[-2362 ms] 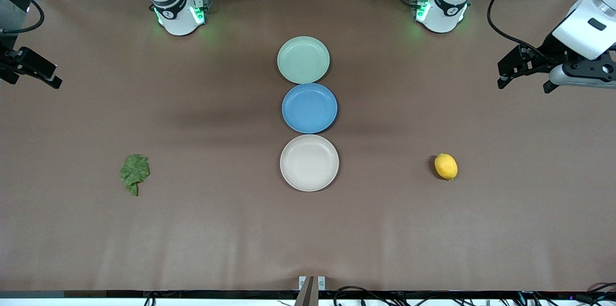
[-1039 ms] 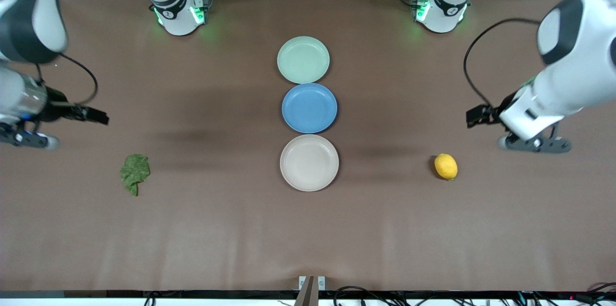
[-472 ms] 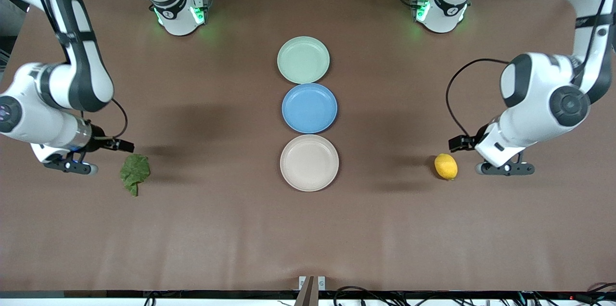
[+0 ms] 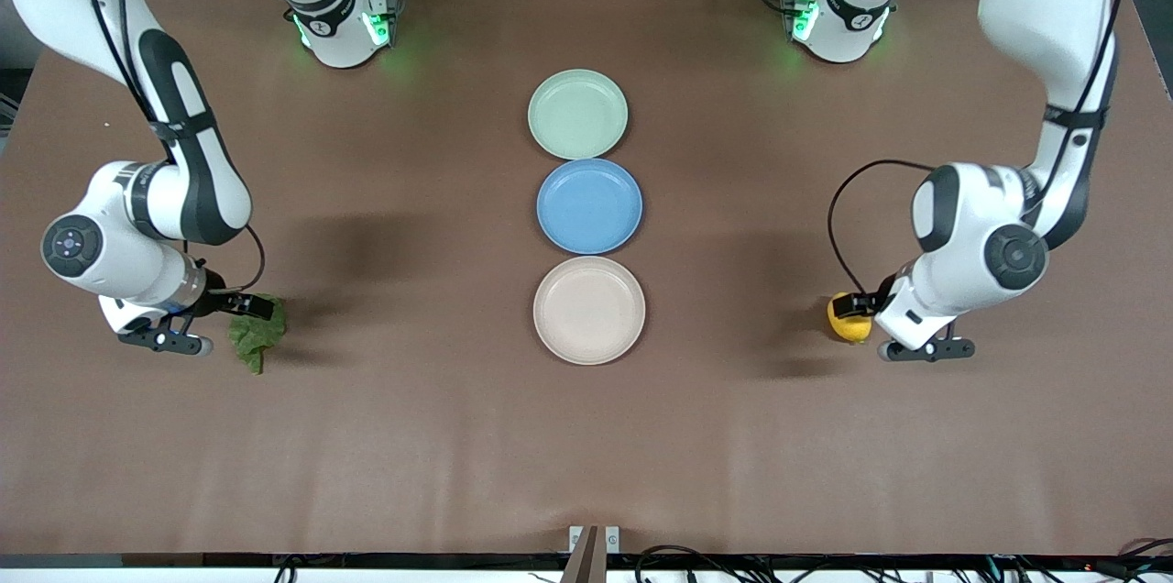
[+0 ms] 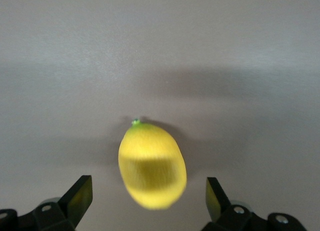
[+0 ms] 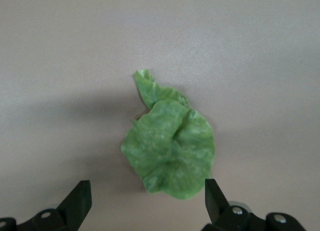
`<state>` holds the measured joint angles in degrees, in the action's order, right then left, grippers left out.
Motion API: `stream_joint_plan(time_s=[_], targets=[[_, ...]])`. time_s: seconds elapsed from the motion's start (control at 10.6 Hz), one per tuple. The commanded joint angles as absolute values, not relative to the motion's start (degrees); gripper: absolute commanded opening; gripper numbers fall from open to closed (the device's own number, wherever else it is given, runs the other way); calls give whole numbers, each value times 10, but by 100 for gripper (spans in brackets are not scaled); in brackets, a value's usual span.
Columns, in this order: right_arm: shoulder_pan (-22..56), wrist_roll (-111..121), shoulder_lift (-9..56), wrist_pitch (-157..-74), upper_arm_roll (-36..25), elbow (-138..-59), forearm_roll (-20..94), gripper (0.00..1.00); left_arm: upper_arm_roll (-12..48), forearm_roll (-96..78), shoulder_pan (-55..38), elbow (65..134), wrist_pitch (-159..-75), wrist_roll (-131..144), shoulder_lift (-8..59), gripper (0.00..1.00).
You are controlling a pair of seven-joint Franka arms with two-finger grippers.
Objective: Place lemon and lettuce in plates
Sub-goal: 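Grasp the lemon with the left gripper while the right gripper grasps the lettuce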
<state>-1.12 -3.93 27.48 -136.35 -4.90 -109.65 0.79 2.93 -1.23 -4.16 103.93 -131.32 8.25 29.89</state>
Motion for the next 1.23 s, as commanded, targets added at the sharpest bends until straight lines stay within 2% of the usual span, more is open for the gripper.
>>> stream_joint_plan(time_s=[0.0,0.19,0.28,0.38,0.47,0.57,0.66,0.94,1.04,1.13], targets=[[-33,11,306,-1410,-45,-1092,10,100,29,0,-41,1033,-1352,109,348,100],[-35,16,329,-1453,-45,-1092,11,100,29,1,-41,1034,-1352,110,361,100],[-36,15,338,-1468,-45,-1092,12,100,29,1,-41,1034,-1352,110,365,64],[-36,15,345,-1480,-45,-1092,12,100,30,-1,-39,1034,-1350,121,364,10],[-36,14,351,-1494,-45,-1092,13,98,29,0,-37,1034,-1350,122,364,0],[-36,14,357,-1504,-45,-1092,12,92,30,0,-38,1033,-1350,123,363,0],[-36,10,359,-1513,-45,-1092,13,77,30,1,-40,1031,-1350,124,361,0],[-33,6,361,-1515,-45,-1092,42,25,36,-4,-61,1008,-1350,147,347,0],[-31,5,359,-1513,-45,-1092,42,11,36,-6,-92,989,-1350,192,349,0],[-30,5,355,-1509,-45,-1092,42,1,35,-5,-118,970,-1349,249,352,0]])
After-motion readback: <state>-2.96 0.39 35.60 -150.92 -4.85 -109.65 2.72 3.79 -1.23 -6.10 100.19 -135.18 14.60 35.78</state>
